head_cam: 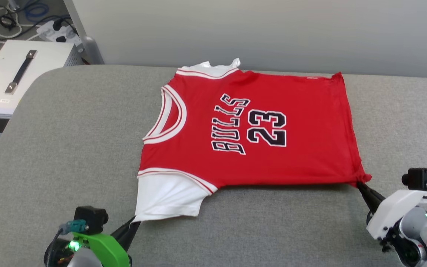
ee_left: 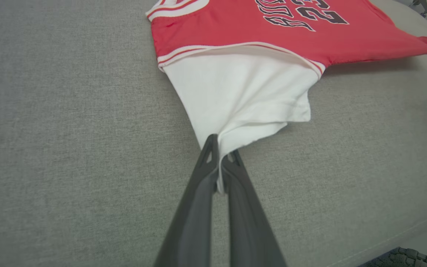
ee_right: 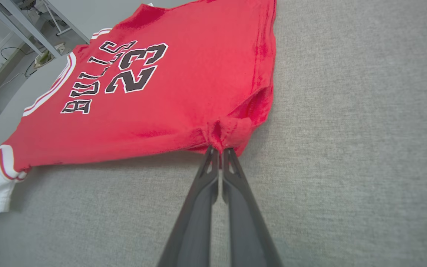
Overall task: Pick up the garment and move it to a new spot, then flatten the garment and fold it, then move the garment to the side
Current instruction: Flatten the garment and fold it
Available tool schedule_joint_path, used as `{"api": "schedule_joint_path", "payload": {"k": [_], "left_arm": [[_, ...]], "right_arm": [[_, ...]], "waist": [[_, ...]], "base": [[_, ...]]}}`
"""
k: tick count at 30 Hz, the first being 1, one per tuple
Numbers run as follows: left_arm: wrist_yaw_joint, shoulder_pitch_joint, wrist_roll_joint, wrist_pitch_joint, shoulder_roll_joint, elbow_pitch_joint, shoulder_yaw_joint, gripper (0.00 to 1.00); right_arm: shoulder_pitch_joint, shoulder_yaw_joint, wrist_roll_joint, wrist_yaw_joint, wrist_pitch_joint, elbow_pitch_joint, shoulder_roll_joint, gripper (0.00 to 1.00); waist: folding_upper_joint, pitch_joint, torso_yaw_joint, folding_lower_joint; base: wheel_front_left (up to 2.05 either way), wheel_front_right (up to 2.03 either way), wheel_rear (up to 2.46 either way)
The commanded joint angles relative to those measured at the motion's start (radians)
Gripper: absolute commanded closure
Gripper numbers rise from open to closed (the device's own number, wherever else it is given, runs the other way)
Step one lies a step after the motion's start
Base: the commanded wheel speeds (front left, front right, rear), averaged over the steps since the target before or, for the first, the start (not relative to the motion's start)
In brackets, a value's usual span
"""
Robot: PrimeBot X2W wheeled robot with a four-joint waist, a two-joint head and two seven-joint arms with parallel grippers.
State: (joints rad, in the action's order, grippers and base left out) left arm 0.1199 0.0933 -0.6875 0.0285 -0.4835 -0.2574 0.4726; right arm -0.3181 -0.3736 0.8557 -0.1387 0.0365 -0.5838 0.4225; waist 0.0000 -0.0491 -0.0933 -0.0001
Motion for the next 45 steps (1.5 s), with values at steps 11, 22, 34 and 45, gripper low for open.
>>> {"api": "schedule_joint_path", "payload": {"k": [11, 22, 34, 45], "left_arm": [[-0.047, -0.220, -0.061, 0.109, -0.102, 0.226, 0.004, 1.00], [-0.089, -0.267, -0.097, 0.190, -0.166, 0.377, -0.016, 1.00], [-0.081, 0.008, -0.038, 0.214, -0.148, 0.404, -0.045, 1.00], [-0.043, 0.251, -0.015, 0.251, -0.109, 0.257, -0.028, 1.00]], "right_arm": [[0.293, 0.063, 0.041, 0.008, 0.184, 0.225, 0.053, 1.00], [0.440, 0.243, -0.056, 0.008, 0.321, 0.494, 0.011, 1.00], [0.351, 0.370, -0.154, 0.008, 0.476, 0.660, -0.075, 1.00], [0.182, 0.382, -0.208, 0.008, 0.545, 0.602, -0.110, 1.00]], "waist": [[0.0000, 0.115, 0.018, 0.0001], [0.0000, 0.059, 0.022, 0.0001], [0.0000, -0.077, 0.036, 0.0001], [0.0000, -0.182, 0.063, 0.0001]], "base": [[0.00, 0.00, 0.00], [0.00, 0.00, 0.00], [0.00, 0.00, 0.00], [0.00, 0.00, 0.00]]}}
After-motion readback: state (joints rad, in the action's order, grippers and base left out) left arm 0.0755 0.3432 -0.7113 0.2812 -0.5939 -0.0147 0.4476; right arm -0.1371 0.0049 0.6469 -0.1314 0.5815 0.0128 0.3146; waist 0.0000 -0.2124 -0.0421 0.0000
